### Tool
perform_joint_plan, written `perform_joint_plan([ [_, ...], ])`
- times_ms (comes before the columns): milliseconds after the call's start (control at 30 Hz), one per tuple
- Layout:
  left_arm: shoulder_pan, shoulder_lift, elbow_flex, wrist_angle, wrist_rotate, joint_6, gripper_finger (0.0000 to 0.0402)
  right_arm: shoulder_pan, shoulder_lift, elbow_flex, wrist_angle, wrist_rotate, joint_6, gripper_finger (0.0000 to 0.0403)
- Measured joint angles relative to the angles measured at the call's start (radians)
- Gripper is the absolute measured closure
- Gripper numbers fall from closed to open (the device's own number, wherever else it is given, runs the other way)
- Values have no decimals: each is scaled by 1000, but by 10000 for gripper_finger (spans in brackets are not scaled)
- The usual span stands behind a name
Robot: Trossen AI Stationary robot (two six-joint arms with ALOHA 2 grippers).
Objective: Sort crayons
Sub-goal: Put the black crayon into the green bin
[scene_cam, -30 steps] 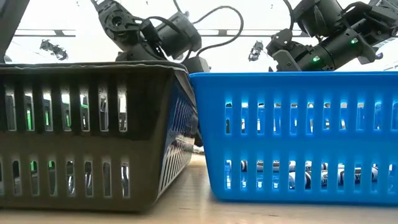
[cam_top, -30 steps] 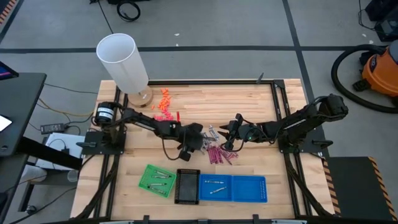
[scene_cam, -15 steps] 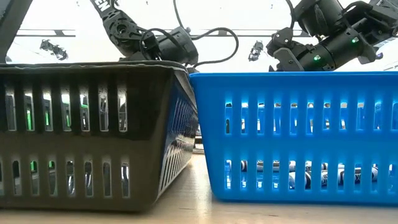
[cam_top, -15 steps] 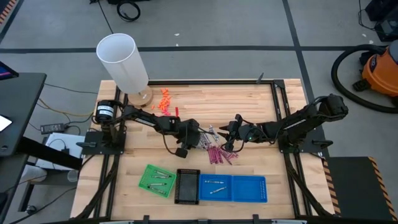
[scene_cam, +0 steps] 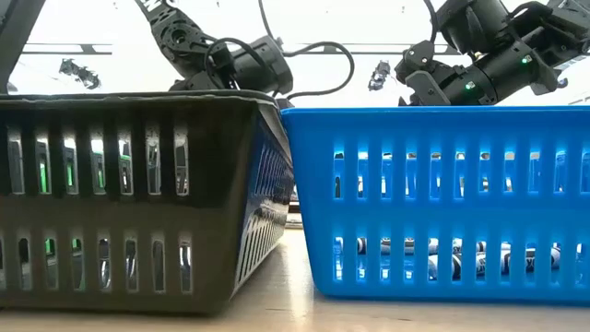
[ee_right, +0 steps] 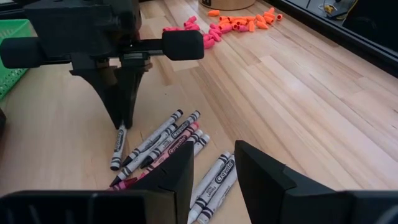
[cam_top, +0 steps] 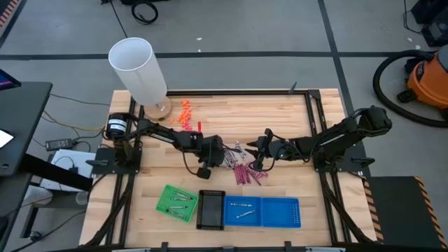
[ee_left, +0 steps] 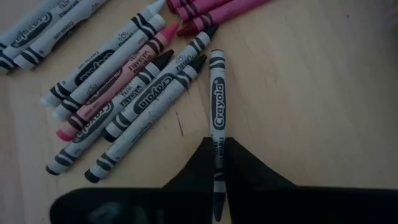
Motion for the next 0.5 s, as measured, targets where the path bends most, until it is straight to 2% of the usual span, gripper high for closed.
perform_joint_plan([
  [500,-58,-161,-9,-94,-2,-92,383,0,0,0,2,0,0,276],
])
